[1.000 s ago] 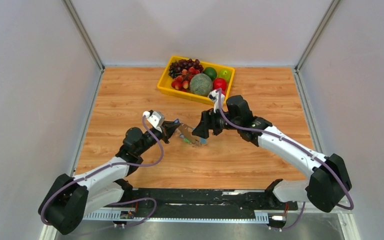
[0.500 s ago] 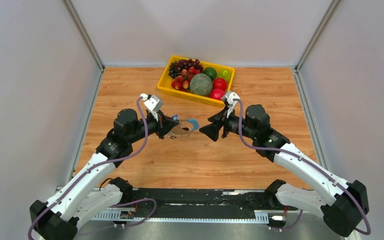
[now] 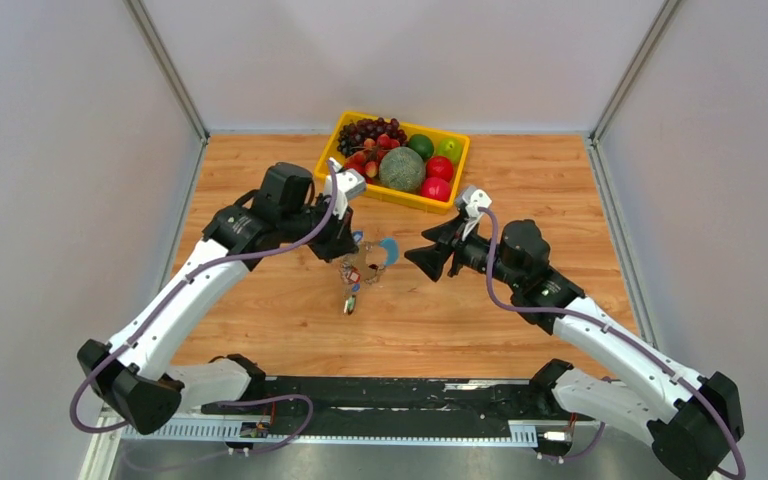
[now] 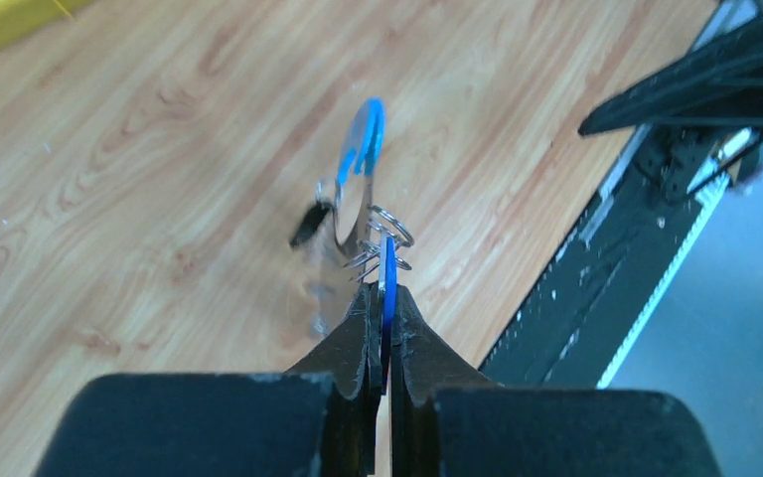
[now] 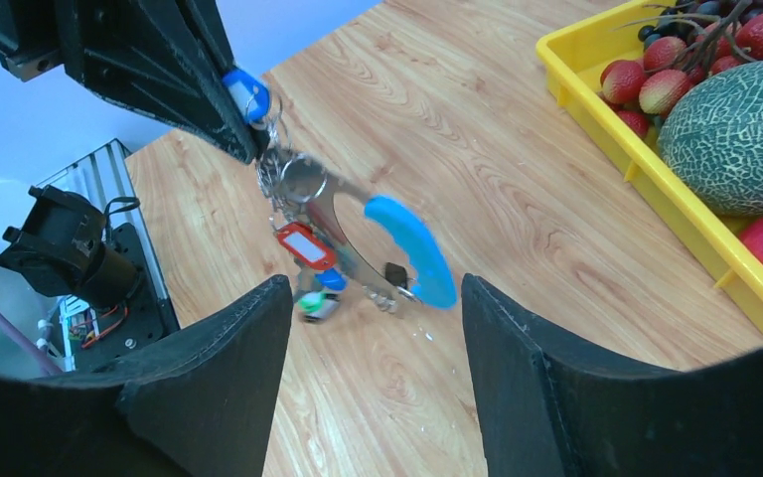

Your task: Remove the keys from the keyring

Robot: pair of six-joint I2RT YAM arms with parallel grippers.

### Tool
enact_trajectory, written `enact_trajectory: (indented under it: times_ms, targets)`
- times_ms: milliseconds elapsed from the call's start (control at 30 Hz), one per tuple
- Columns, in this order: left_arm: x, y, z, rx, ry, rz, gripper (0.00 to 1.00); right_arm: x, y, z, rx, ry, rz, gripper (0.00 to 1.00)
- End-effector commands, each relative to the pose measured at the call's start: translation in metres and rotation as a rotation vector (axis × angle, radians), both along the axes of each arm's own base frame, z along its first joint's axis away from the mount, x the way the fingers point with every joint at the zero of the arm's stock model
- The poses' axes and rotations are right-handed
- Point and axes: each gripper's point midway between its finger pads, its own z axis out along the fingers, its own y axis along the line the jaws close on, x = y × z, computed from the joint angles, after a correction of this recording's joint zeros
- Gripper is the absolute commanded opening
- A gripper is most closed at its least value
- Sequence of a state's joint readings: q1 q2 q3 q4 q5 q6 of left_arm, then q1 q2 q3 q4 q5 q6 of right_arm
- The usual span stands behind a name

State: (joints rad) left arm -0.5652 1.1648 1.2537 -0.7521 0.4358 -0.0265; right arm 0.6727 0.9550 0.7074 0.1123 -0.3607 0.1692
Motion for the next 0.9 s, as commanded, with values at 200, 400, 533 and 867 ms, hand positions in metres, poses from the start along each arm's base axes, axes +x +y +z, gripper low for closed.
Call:
enact_trajectory:
  times_ms: [200, 400, 533, 867]
  targets:
    - [-0.02, -0.001, -0.006, 0.313, 0.038, -0.145, 0.0, 0.003, -0.008, 0.01, 0.016, -0.087, -0.034, 0.65]
    - [-0.01, 0.006, 0.005, 0.482, -0.107, -0.167, 0.0, 0.004, -0.007, 0.001, 0.001, -0.078, -0.033, 0.6]
    - [-0.004, 0.001, 0.019, 0.508, -0.194, -0.191, 0.0, 0.008, -0.004, -0.005, -0.001, -0.057, -0.038, 0.57]
    - [-0.005, -0.024, 0.047, 0.44, -0.325, -0.266, 0.0, 0.002, 0.021, -0.032, 0.024, 0.103, 0.06, 0.51]
